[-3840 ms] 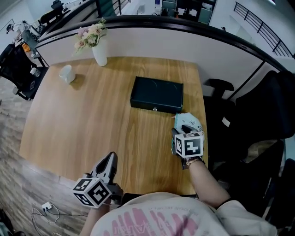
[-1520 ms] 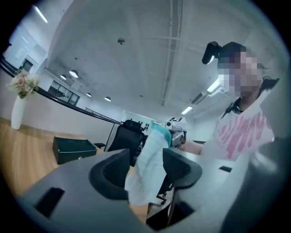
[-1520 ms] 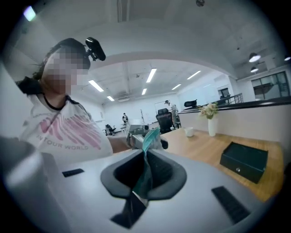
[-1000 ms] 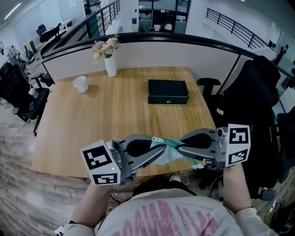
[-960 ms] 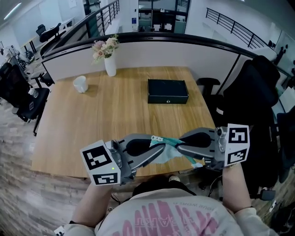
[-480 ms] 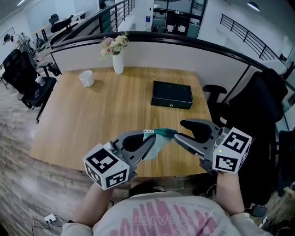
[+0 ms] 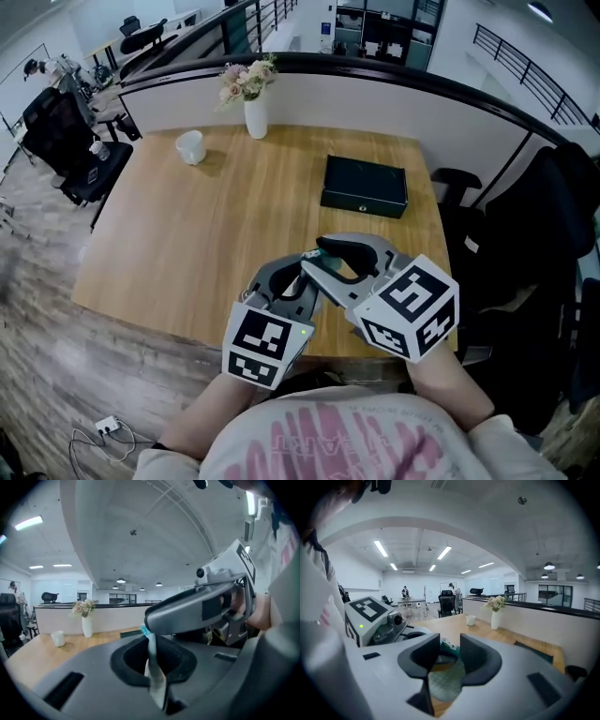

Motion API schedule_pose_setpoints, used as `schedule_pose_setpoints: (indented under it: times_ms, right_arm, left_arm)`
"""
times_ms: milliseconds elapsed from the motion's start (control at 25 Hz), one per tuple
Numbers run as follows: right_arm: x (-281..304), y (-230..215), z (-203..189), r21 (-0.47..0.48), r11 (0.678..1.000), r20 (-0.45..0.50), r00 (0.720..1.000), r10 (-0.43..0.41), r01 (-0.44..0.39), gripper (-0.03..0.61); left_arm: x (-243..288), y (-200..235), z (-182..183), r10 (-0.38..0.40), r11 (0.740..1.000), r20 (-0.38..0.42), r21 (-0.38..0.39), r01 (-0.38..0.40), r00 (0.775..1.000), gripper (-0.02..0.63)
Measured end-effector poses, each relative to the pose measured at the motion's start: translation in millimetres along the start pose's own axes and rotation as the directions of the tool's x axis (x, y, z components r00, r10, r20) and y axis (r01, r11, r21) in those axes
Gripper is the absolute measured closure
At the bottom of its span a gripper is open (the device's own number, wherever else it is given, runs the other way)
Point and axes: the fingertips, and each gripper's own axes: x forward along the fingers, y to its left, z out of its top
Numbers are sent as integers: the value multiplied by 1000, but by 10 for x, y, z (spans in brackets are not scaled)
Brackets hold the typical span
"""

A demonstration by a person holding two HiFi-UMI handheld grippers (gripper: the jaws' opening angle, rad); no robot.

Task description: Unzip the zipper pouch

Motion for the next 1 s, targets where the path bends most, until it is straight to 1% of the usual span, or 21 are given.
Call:
schedule_pose_setpoints:
  times_ms: [80, 120, 280, 400, 480, 520, 640, 760, 880, 1000]
  right_arm:
    - [46, 25, -56, -18, 1000, -35, 999, 5, -6, 445]
    - [63, 32, -76, -24, 1000, -45, 999, 5, -6, 434]
    - [85, 47, -52, -37, 999, -29, 1000, 1, -2, 439]
    - [89, 60, -26, -72, 997, -25, 1000, -13, 11, 443]
    - [78, 58, -14, -67, 998, -19, 1000, 0, -2, 447]
    - [68, 52, -2, -45, 999, -11, 1000, 15, -16, 456]
    - [10, 36, 61, 59, 996, 42, 997, 62, -64, 456]
    - [-64, 28, 151, 130, 988, 113, 991, 73, -88, 460]
    - [-99, 24, 210, 122, 990, 140, 989, 55, -72, 462]
    - [-112, 31, 244, 57, 998, 137, 990, 19, -27, 460]
  left_arm:
    - [18, -5, -41, 36, 999, -25, 40, -35, 999, 598]
    - [25, -2, -53, 53, 997, -35, 57, -51, 998, 598]
    - [13, 39, -34, 105, 989, -39, 109, -100, 994, 600]
    - [-1, 62, -26, 148, 976, -41, 170, -139, 988, 600]
    - [-11, 54, -2, 142, 976, -21, 169, -136, 990, 600]
    - [-19, 49, 22, 131, 979, -5, 158, -128, 991, 600]
    - [-50, 34, 99, 115, 983, 36, 143, -119, 993, 601]
    - [-78, 7, 170, 120, 978, 70, 162, -130, 990, 601]
    - [-88, 10, 219, 130, 973, 89, 181, -144, 988, 601]
    - [-91, 28, 222, 147, 962, 92, 217, -164, 985, 601]
